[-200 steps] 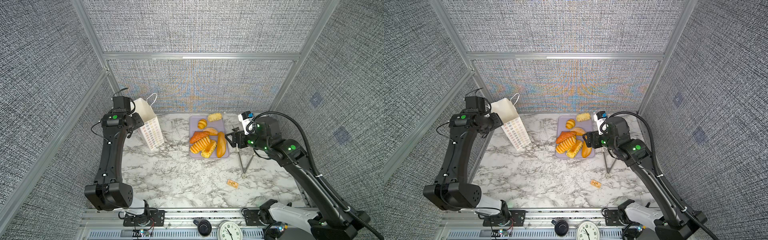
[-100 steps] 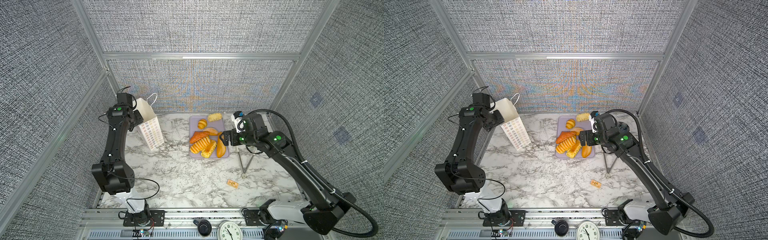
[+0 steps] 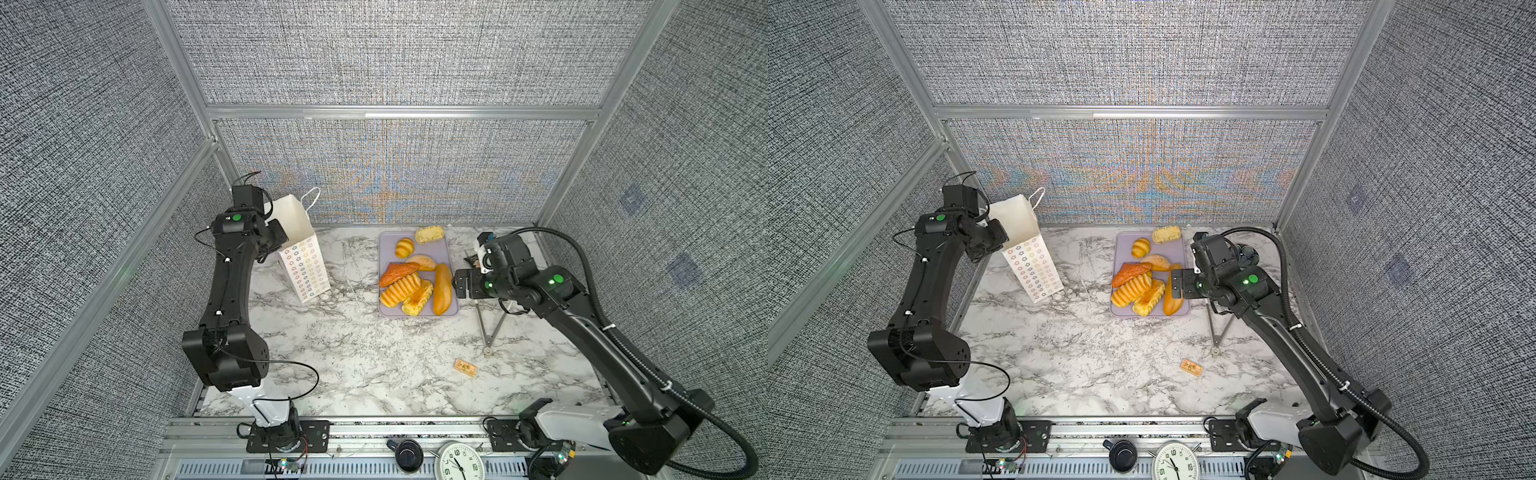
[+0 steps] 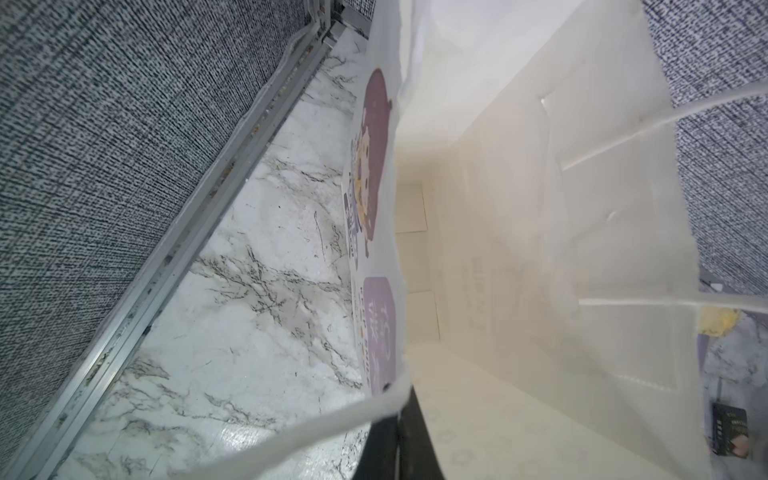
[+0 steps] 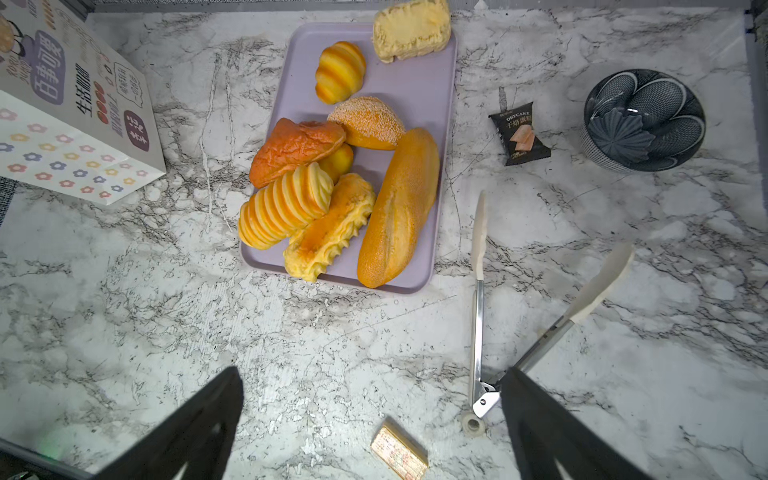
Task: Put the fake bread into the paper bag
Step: 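Grip the bag rim with the left gripper and drag it toward the tray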
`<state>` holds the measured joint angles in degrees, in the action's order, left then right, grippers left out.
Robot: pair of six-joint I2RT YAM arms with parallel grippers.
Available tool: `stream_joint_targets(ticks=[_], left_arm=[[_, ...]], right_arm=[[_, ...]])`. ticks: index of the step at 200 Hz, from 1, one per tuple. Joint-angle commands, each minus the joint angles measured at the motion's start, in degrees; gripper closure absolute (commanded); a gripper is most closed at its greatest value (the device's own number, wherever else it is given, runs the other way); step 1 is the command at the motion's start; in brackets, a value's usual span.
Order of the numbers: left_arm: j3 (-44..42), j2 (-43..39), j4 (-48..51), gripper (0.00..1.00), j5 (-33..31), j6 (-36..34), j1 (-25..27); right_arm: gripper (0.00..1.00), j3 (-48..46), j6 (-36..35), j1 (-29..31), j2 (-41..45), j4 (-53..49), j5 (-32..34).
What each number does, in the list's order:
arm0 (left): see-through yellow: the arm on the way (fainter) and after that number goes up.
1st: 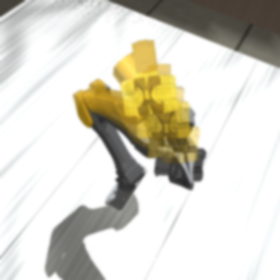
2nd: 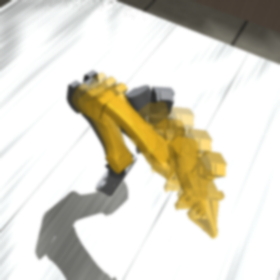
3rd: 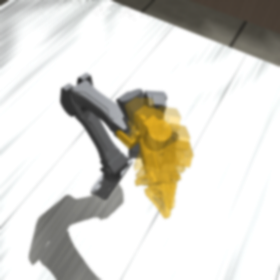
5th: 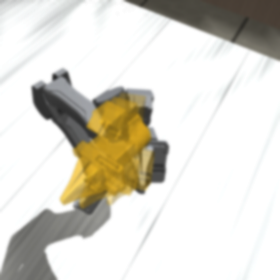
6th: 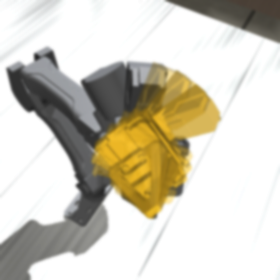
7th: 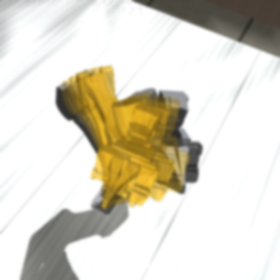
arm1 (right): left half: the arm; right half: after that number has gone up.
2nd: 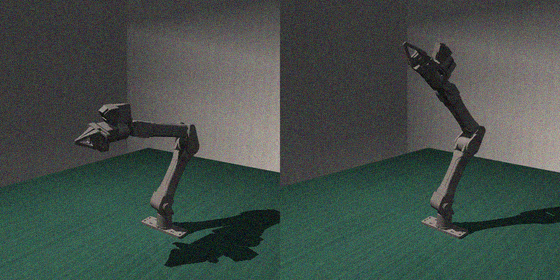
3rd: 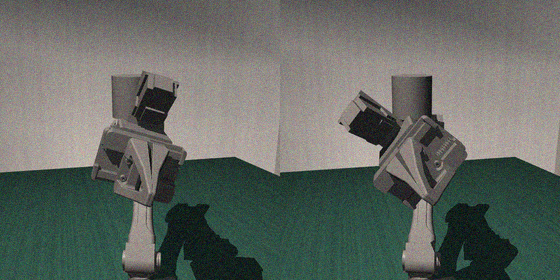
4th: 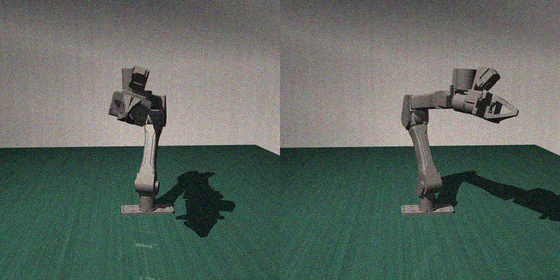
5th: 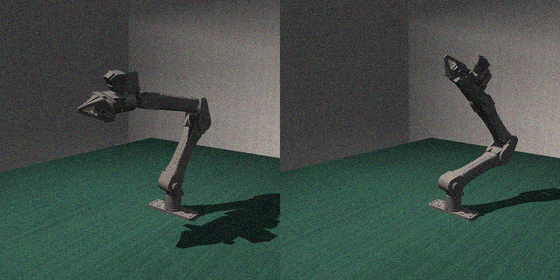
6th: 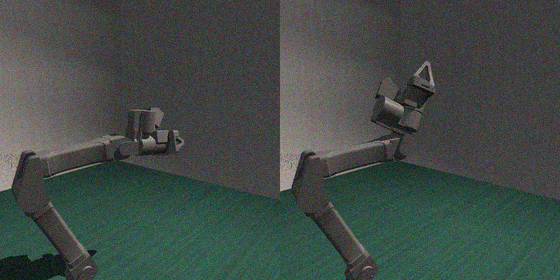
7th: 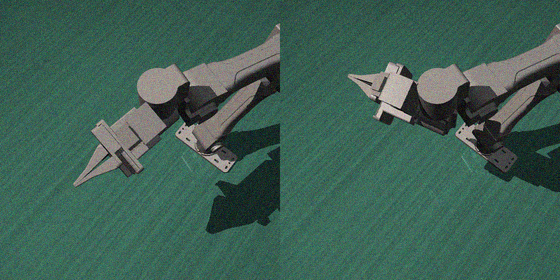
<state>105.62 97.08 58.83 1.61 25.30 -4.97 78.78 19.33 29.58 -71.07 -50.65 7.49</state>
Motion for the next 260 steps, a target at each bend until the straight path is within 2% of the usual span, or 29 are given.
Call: stream_joint_targets(ticks=[1, 46, 68, 175, 260], left_arm=[[0.00, -1.57, 2.38, 1.00, 4.01, -1.32, 0.00], [-4.26, -6.64, 2.35, 1.00, 12.66, -2.46, 0.43], [-6.40, -9.38, 2.74, 1.00, 14.75, -3.07, 1.41], [-20.33, -22.81, 2.48, 1.00, 16.59, -1.06, 8.93], [-25.39, -30.95, 3.26, 1.00, 18.40, 2.03, 10.40]], right_arm=[[0.01, 0.29, -2.06, -0.18, 0.35, 1.36, 1.37], [0.03, -0.03, -2.51, -0.91, -0.30, 2.20, -1.03], [0.03, 0.05, -1.70, -1.19, -0.87, 2.44, -1.16], [0.03, 1.29, -1.49, -1.72, -2.41, 1.46, -2.45], [0.03, 0.85, -1.31, -3.04, -3.22, 0.82, -3.74]])
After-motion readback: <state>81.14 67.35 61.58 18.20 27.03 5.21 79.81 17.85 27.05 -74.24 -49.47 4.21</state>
